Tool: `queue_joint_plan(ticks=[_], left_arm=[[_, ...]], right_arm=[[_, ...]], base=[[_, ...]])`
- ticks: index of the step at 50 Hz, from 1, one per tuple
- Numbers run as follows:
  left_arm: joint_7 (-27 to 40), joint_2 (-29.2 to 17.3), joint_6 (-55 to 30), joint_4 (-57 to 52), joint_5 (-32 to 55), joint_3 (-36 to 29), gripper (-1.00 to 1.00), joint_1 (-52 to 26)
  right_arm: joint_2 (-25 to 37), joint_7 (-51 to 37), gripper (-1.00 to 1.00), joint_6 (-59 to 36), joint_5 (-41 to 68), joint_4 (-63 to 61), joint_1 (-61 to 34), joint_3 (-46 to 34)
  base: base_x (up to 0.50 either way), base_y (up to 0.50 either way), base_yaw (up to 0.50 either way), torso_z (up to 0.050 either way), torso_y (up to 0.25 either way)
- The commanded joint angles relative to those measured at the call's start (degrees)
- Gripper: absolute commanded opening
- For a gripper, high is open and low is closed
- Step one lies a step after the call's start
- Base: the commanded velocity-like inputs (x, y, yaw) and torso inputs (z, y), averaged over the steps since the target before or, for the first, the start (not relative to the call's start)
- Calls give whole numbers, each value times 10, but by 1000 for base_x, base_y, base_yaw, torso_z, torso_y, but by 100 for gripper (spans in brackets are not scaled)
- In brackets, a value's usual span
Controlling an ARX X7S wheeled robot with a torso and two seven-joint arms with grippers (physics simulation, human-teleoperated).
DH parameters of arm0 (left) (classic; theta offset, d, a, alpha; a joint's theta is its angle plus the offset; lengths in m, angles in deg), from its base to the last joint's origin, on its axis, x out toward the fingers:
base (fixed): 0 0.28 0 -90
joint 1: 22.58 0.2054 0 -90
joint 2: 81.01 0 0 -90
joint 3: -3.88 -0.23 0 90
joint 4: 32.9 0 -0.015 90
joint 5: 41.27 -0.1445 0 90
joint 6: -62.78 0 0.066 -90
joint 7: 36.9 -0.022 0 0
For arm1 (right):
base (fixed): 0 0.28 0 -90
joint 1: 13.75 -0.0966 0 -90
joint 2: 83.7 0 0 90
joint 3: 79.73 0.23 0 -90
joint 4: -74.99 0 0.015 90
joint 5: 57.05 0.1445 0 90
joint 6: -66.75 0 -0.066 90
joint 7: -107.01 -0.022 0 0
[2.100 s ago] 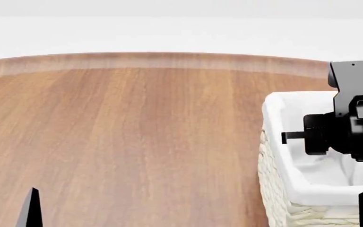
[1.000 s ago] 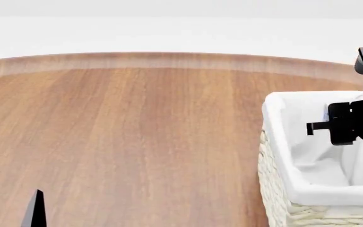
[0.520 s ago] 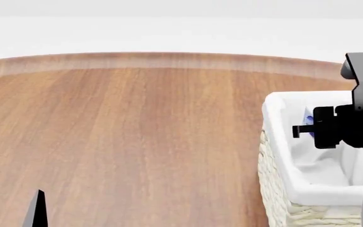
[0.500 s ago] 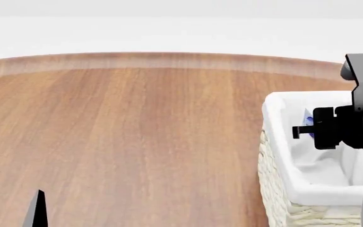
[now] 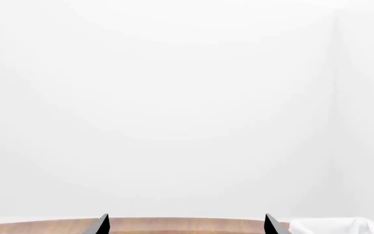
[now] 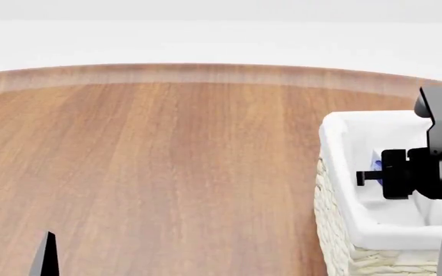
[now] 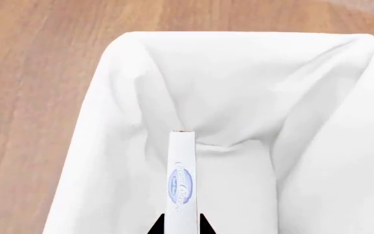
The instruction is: Pick up the cream cheese box, and put it in the basket.
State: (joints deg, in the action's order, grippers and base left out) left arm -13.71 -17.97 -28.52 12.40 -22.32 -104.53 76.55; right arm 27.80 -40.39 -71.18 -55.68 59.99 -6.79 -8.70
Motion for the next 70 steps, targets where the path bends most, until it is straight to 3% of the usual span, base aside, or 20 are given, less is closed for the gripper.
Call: queue_joint_plan(ticks=[1, 8, 9, 35, 54, 61, 66, 70], left_arm=[[1, -1, 1, 0, 0, -2, 100, 0], [2, -2, 3, 2, -3, -4, 100, 1], [2, -2, 3, 1, -3, -4, 100, 1], [4, -5, 7, 2, 0, -6, 100, 0], [8, -8, 6, -1, 2, -7, 100, -1], [10, -7, 7, 4, 1, -5, 100, -3], [12, -6, 13, 7, 1, 0, 100, -5], [15, -2, 9, 16, -7, -4, 100, -8]], right_arm=[[2, 1, -100, 4, -7, -1, 5, 10], [2, 0, -100, 12, -13, -1, 3, 4], [1, -3, 100, 13, -11, -1, 3, 7], [2, -11, 100, 33, -16, -1, -11, 6], [-25, -136, 100, 203, 27, -6, -73, 95], [-32, -263, 100, 78, 107, -564, 214, 213], [-69, -307, 100, 98, 122, -781, 367, 240], [-83, -346, 100, 136, 91, -879, 440, 227]], base=[[0, 0, 0, 0, 0], [0, 0, 0, 0, 0], [0, 0, 0, 0, 0], [0, 0, 0, 0, 0], [0, 0, 0, 0, 1], [0, 0, 0, 0, 0], [0, 0, 0, 0, 0], [0, 0, 0, 0, 0]])
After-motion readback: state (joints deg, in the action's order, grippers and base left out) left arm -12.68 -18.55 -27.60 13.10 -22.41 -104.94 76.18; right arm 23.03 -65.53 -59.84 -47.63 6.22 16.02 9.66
